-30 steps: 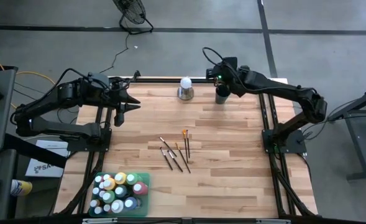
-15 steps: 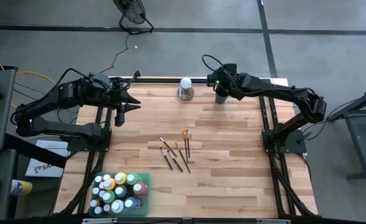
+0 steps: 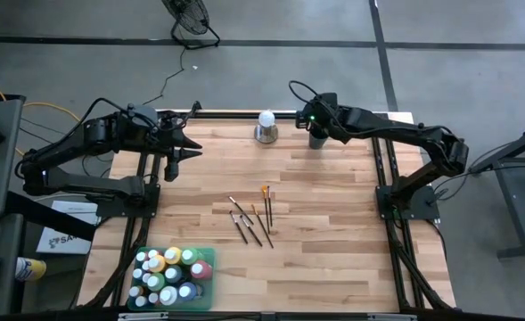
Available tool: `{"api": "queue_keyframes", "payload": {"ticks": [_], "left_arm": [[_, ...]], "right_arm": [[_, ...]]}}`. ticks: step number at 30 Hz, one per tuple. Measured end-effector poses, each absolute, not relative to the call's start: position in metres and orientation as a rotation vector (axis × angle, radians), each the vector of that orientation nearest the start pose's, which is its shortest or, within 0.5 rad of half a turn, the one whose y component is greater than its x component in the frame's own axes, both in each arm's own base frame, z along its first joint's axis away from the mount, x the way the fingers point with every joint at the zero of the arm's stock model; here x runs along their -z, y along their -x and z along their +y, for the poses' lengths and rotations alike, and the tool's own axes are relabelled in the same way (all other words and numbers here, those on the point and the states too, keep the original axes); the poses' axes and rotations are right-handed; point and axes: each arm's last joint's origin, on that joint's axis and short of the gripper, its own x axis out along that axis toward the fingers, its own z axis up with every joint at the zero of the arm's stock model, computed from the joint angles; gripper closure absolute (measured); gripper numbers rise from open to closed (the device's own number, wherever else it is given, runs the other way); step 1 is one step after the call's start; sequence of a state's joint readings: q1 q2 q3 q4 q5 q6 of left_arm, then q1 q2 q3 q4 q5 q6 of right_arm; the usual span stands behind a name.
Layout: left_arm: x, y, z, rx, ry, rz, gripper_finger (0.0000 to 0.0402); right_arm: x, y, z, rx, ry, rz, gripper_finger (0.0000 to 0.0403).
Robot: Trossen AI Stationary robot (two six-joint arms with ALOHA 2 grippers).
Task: Pick & Place Paint Supplies
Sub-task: Put the paint brush into the black cup, then put the gold paint brush into the black cup
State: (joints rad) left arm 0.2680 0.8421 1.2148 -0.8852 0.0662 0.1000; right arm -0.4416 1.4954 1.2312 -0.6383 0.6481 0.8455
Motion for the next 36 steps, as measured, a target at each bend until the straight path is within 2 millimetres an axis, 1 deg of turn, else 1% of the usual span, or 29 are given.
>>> {"api": "queue_keyframes", "payload": {"ticks": [3,7,10,13,18,24,26,33,36], "left_arm": [[-0.398,-0.131,0.034,-0.172,-0.012,0.516,0.0325],[-0.398,-0.130,0.034,-0.172,-0.012,0.515,0.0325],[-0.398,-0.130,0.034,-0.171,-0.012,0.516,0.0325],[-0.398,-0.130,0.034,-0.171,-0.011,0.517,0.0325],[-0.398,-0.130,0.034,-0.171,-0.010,0.522,0.0325],[-0.398,-0.130,0.034,-0.170,-0.013,0.521,0.0325],[-0.398,-0.130,0.034,-0.170,-0.015,0.520,0.0325],[-0.398,-0.130,0.034,-0.169,-0.017,0.519,0.0325],[-0.398,-0.130,0.034,-0.168,-0.018,0.520,0.0325]], "right_arm": [[-0.288,-0.270,-0.147,1.341,-0.620,0.466,0.0363],[-0.287,-0.269,-0.146,1.347,-0.652,0.473,0.0310],[-0.289,-0.270,-0.144,1.275,-0.709,0.484,0.0276],[-0.292,-0.275,-0.142,1.158,-0.787,0.483,0.0257],[-0.297,-0.290,-0.129,0.881,-0.910,0.492,0.0256],[-0.301,-0.304,-0.106,0.671,-0.999,0.507,0.0270],[-0.299,-0.311,-0.099,0.608,-1.012,0.529,0.0271],[-0.282,-0.341,-0.072,0.494,-1.015,0.547,0.0266],[-0.270,-0.350,-0.068,0.503,-1.054,0.562,0.0261]]}}
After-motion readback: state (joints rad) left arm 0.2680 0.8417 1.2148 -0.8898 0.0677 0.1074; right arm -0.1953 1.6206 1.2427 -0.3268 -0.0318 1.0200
